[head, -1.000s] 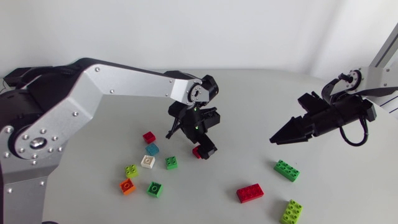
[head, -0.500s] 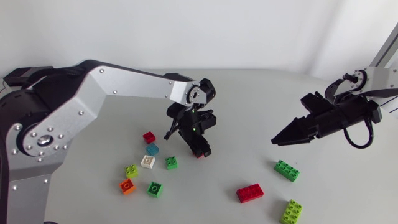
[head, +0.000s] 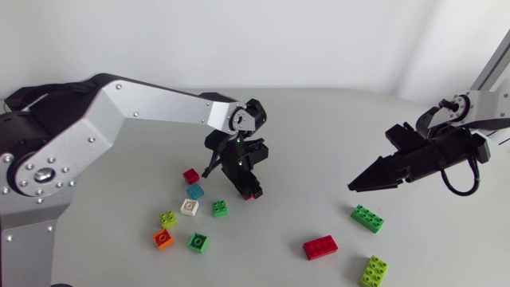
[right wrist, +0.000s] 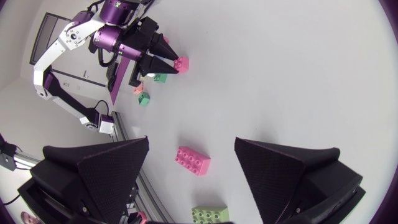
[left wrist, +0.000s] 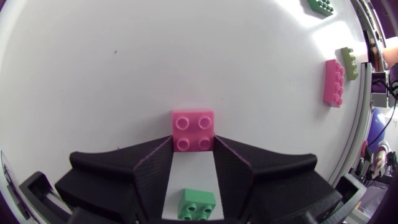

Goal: Sort duplo bricks by size, large to the right and small to the left

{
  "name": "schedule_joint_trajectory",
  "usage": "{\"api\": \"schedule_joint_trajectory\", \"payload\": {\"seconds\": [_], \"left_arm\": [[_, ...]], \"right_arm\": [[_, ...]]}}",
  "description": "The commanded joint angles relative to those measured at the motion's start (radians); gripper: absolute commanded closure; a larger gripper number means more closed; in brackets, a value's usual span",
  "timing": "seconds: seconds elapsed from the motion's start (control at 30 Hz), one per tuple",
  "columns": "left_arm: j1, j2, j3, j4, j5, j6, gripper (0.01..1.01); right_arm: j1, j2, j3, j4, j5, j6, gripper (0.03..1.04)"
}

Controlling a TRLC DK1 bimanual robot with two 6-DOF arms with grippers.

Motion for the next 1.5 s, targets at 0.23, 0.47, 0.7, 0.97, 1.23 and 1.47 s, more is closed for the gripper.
{"api": "schedule_joint_trajectory", "payload": {"seconds": [0.23, 0.47, 0.7, 0.97, 1.23, 1.47], "left_arm": [[0.084, -0.214, -0.343, 0.088, 0.0, 0.036, 0.697], [0.136, -0.321, -0.497, 0.125, 0.003, 0.08, 0.693], [0.211, -0.435, -0.632, 0.131, 0.009, 0.146, 0.693], [0.265, -0.473, -0.579, 0.124, 0.011, 0.136, 0.033], [0.216, -0.436, -0.441, 0.125, 0.012, 0.067, 0.041], [0.168, -0.333, -0.365, 0.119, 0.012, 0.033, 0.041]], "right_arm": [[-0.001, -0.038, -0.025, -0.034, -0.01, -0.026, 0.07], [0.01, -0.07, -0.039, -0.046, -0.018, -0.022, 0.07], [0.01, -0.091, -0.049, -0.057, -0.018, -0.022, 0.07], [0.012, -0.111, -0.06, -0.058, -0.021, -0.019, 0.07], [0.006, -0.116, -0.069, -0.058, -0.019, -0.025, 0.07], [0.007, -0.119, -0.083, -0.057, -0.021, -0.028, 0.07]]}}
